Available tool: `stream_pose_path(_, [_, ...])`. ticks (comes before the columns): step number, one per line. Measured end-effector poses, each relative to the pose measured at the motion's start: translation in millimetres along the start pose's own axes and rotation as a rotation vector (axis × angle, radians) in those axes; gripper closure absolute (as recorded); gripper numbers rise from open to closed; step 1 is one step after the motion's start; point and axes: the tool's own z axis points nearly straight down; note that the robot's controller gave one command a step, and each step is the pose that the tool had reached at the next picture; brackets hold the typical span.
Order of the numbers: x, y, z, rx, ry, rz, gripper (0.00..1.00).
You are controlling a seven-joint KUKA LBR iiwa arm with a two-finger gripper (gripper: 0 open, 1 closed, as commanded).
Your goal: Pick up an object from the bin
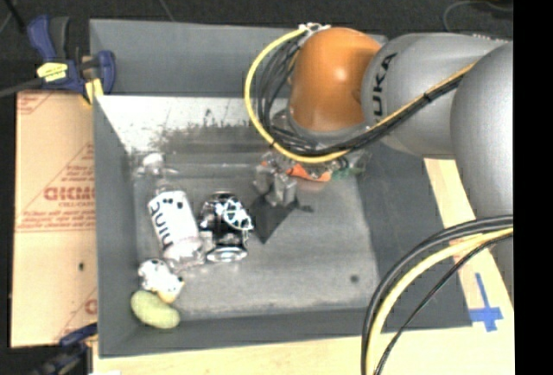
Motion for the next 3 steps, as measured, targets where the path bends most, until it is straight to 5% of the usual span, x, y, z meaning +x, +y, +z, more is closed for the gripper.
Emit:
stream_pose_path(1, [0.0,-0.1,0.0,0.000,0.000,0.000,0.00])
stream_pose_path(3, [2.9,-0.5,-0.2,0.000,0.001,-0.017,0.00])
